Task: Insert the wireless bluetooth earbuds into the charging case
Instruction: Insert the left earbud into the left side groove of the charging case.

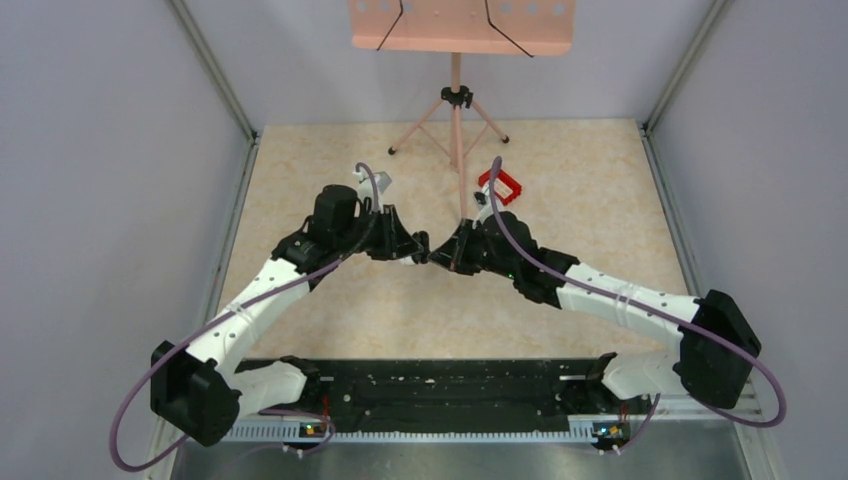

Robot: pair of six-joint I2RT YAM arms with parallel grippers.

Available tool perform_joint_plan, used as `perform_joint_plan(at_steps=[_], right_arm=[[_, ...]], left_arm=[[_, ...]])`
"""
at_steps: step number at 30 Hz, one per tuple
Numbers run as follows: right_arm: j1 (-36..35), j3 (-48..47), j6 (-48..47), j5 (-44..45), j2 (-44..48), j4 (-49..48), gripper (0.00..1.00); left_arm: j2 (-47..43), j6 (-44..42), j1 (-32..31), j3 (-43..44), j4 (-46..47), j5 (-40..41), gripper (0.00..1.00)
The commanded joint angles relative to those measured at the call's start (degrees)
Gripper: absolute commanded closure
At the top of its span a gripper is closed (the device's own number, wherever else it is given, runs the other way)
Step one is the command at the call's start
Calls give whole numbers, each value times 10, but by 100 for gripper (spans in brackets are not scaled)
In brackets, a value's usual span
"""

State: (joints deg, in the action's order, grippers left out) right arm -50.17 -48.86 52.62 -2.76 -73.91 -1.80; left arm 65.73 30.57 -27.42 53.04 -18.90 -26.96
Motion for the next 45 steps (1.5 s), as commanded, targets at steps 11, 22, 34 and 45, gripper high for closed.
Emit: perform_joint_plan(at_steps=[11, 22, 34, 45], right_arm=[[-58, -69, -4, 152, -29, 81, 100], [-92, -137, 3, 203, -66, 161, 100], [-97, -144, 14, 220, -54, 191, 100], [-115, -196, 19, 256, -90, 253, 100]], left_arm=[[-5, 20, -1, 17, 20, -26, 100], [-10, 9, -2, 16, 7, -5, 100], [-5, -4, -2, 21, -11, 21, 100], [0, -5, -1, 26, -14, 14, 100]])
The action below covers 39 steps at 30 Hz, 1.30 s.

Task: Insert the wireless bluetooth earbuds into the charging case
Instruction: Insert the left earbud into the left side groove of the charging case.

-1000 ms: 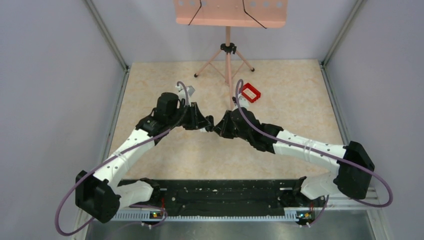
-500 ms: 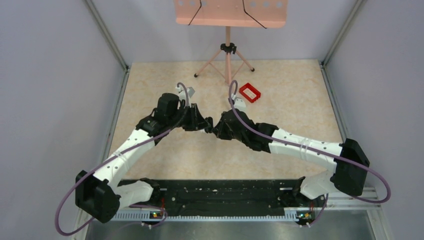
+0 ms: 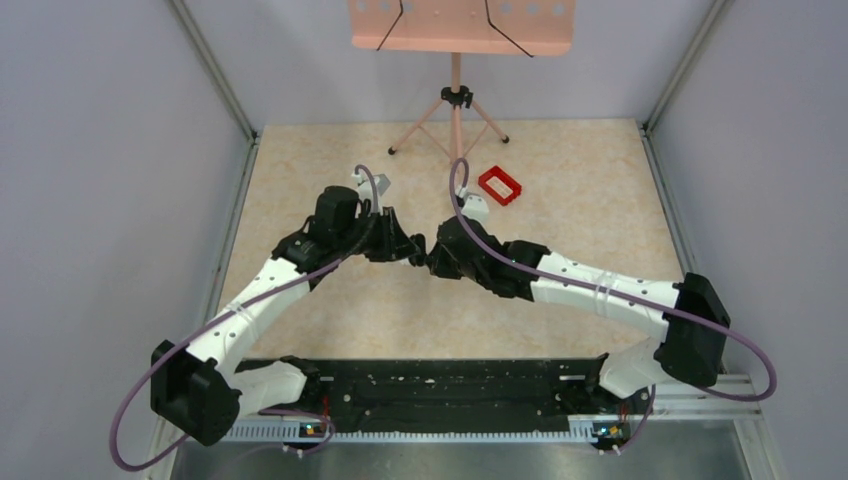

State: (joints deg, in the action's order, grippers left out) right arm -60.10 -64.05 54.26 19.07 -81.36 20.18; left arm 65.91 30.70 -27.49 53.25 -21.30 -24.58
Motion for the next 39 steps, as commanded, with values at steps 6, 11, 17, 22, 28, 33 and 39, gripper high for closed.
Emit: perform_joint_plan(at_steps=[6, 11, 17, 22, 28, 33, 39], right_arm=[[-17, -38, 4, 30, -11, 17, 100], [-17, -12, -12, 10, 9, -32, 100], [-17, -10, -14, 6, 9, -34, 88], [-17, -3, -12, 11, 18, -35, 83], [-17, 4, -12, 15, 31, -39, 76], [-17, 8, -14, 19, 34, -45, 70], [-12, 19, -14, 15, 42, -50, 70]], left_arm=[[-2, -9, 0, 24, 9, -8, 100], [0, -11, -1, 24, 7, -8, 100], [-3, -13, 0, 24, 6, -6, 100], [-4, -15, 0, 24, 3, -5, 100], [-4, -17, 0, 25, 2, -8, 100], [0, -22, -1, 30, 1, -26, 100], [6, -25, 0, 33, -4, -38, 100]])
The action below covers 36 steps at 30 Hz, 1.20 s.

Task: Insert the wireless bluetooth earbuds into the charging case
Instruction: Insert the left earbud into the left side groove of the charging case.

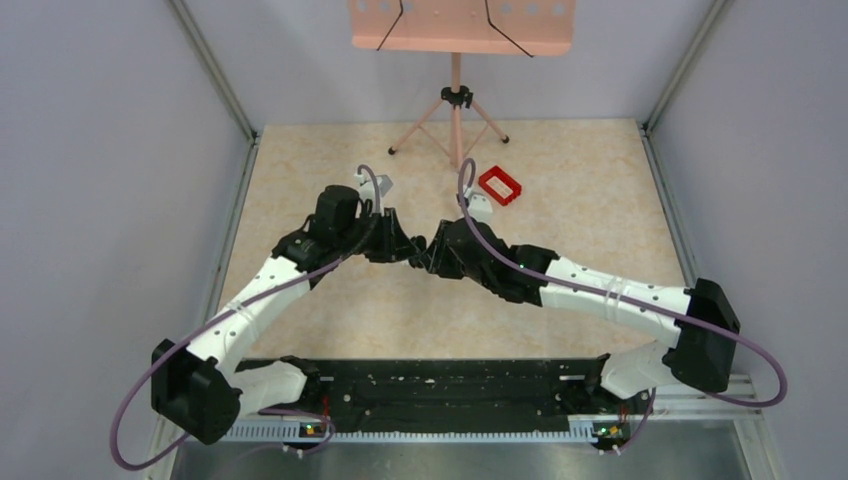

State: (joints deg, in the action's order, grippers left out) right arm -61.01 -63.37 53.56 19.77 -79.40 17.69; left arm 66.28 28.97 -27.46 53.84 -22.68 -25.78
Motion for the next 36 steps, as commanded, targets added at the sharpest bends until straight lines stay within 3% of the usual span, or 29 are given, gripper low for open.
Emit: perform_joint_plan(at_steps=[1, 10, 14, 17, 23, 36], right_arm=[[-1, 17, -7, 5, 24, -28, 68], [22, 106, -21, -64, 85, -132, 59], [23, 128, -26, -64, 111, -149, 49], [26, 136, -25, -56, 123, -150, 48], [46, 145, -12, -80, 120, -161, 57], [50, 147, -12, -121, 90, -190, 66]], left_arm=[[3, -8, 0, 28, 10, -28, 100], [30, -5, 2, 43, 3, -84, 100], [40, -7, 2, 50, -8, -87, 100], [44, -7, 2, 51, -9, -88, 100], [44, -6, 1, 54, -9, -91, 100], [42, -5, 1, 55, -9, -92, 100]])
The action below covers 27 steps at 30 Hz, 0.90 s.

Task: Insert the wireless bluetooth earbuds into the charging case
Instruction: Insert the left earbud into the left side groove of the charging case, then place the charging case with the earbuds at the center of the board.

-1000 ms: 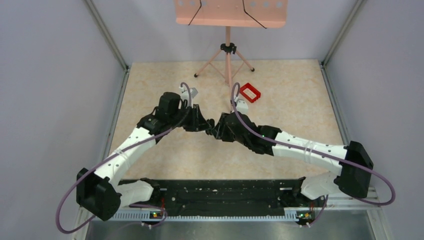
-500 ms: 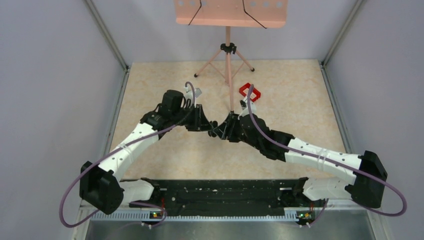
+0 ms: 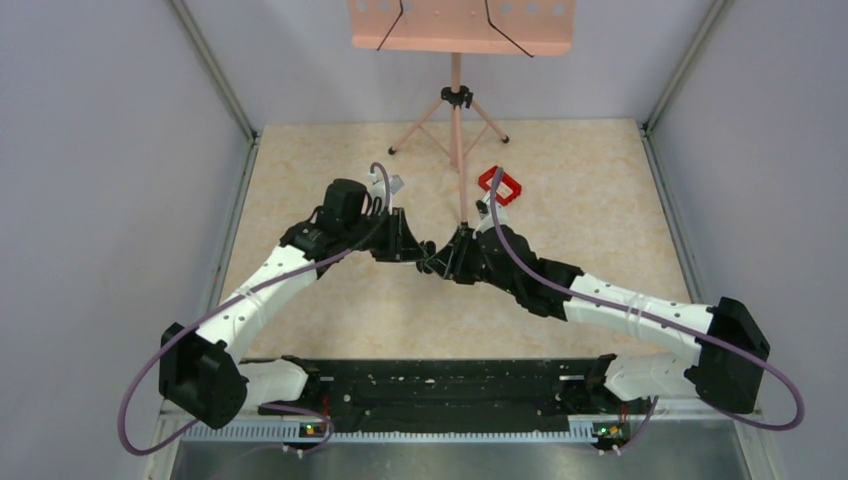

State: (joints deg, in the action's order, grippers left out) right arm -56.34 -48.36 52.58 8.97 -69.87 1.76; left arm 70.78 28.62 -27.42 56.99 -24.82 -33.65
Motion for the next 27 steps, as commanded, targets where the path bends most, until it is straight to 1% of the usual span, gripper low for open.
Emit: perform_joint_plan(at_steps=[1, 6, 9, 20, 21, 22, 23, 27], right_arm=[[3, -3, -2, -13, -6, -30, 67], [3, 1, -2, -6, -7, -27, 69], [4, 1, -2, -6, -8, -28, 72], [4, 0, -2, -4, -11, -21, 77], [4, -1, -3, -4, -9, -22, 76], [4, -1, -3, -5, -8, -22, 71], [4, -1, -4, -6, -5, -22, 64], [4, -8, -19, -13, 9, -19, 54]], left_arm=[[-3, -1, 1, 23, 12, -13, 100], [-3, -1, 1, 23, 13, -14, 100], [-5, -2, 1, 22, 12, -14, 100], [-9, -1, 1, 21, 14, -10, 100], [-9, -2, 1, 21, 14, -9, 100], [-9, -2, 2, 20, 14, -8, 100], [-8, -3, 1, 19, 14, -7, 100], [-2, -3, 1, 16, 14, -8, 100]])
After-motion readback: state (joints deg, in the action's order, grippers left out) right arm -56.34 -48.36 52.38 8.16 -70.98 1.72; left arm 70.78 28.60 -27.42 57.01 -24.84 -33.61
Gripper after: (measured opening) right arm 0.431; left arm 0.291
